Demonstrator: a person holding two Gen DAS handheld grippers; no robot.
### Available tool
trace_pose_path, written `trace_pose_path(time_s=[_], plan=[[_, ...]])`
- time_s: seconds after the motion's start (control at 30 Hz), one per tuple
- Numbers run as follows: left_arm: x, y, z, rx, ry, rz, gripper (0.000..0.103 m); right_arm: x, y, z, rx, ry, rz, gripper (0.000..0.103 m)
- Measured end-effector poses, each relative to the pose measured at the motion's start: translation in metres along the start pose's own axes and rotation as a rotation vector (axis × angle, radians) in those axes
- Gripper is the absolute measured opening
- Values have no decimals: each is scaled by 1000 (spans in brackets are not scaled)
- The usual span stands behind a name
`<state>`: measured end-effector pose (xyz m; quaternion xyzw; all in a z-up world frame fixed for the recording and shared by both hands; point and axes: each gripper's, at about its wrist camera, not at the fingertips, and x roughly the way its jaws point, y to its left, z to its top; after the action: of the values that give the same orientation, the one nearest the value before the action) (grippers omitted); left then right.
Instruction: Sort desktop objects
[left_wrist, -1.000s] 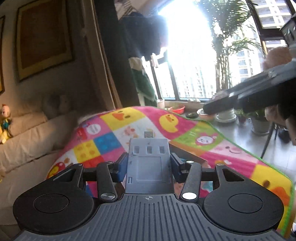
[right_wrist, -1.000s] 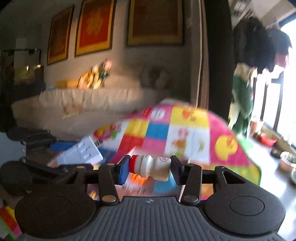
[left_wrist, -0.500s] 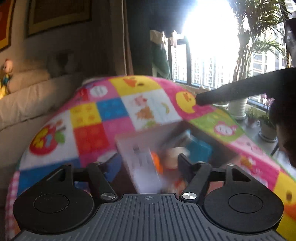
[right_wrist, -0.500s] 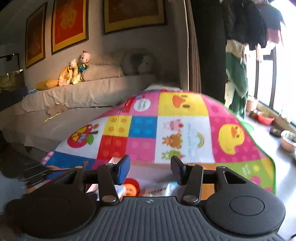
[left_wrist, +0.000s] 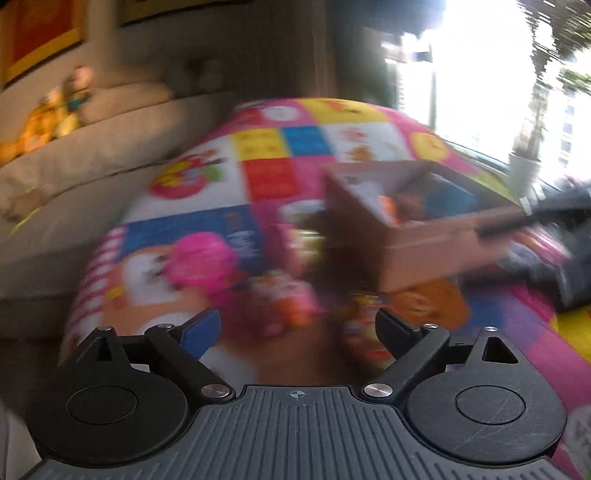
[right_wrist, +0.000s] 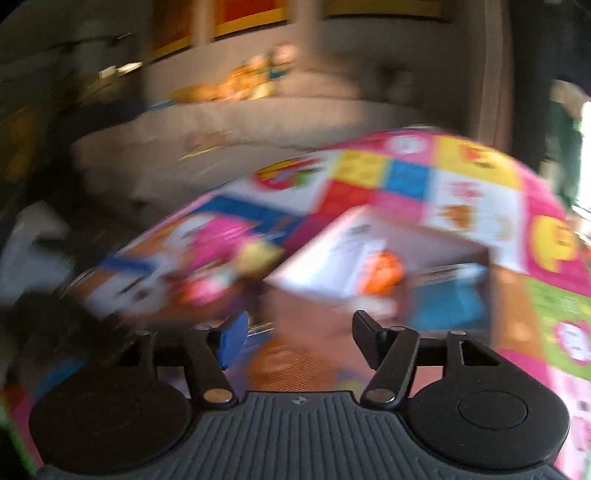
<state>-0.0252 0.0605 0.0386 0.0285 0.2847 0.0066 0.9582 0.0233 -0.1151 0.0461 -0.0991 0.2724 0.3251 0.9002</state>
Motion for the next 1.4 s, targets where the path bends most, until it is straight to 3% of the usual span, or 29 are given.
trace_pose_path(time_s=[0.13,0.23,0.33,0.4,0.43,0.53,0.63,0.67,0.7,0.77,0.83,1.0,1.03,1.07,1.2,1.27,1.33,1.4], plan=[[-12,30,-1,-112,-10,64,96,28,41,-5,-44,63,68,64],[-16,42,-4,-168,3,58,96,51,52,-4,7,100,96,68],[-17,41,-7,-161,12,43,97,74,56,-8,16,144,71,70],[-17,37,-9,-147,17,27,97,77,56,-13,11,181,60,47],[-17,35,-10,-140,23,18,97,71,55,-15,-2,171,53,40],[-10,25,-13,-126,44,-6,98,48,45,-24,9,189,84,40],[-1,16,-14,-116,67,-36,98,21,31,-43,-30,202,28,40],[2,12,-14,-108,73,-43,98,11,25,-50,-56,197,5,45],[4,9,-14,-97,77,-49,99,2,18,-55,-76,184,-46,59],[9,1,-12,-73,81,-55,99,-8,4,-62,-79,173,-211,76],[15,-4,-10,-60,80,-54,99,-16,-18,-64,-2,156,-314,77],[41,-6,4,-78,73,-4,98,-36,-63,-71,343,65,-248,85],[48,-5,7,-78,74,8,96,-36,-64,-73,370,50,-238,85],[56,-6,9,-78,83,26,86,-34,-65,-76,389,38,-228,85],[72,-4,12,-78,109,57,58,-25,-57,-85,391,31,-207,87],[68,-7,11,-60,97,67,56,-23,-54,-83,360,24,-204,89],[60,-11,7,-43,87,53,55,-26,-48,-83,336,2,-199,100],[48,-18,1,-21,85,21,55,-27,-45,-83,318,-7,-188,101]])
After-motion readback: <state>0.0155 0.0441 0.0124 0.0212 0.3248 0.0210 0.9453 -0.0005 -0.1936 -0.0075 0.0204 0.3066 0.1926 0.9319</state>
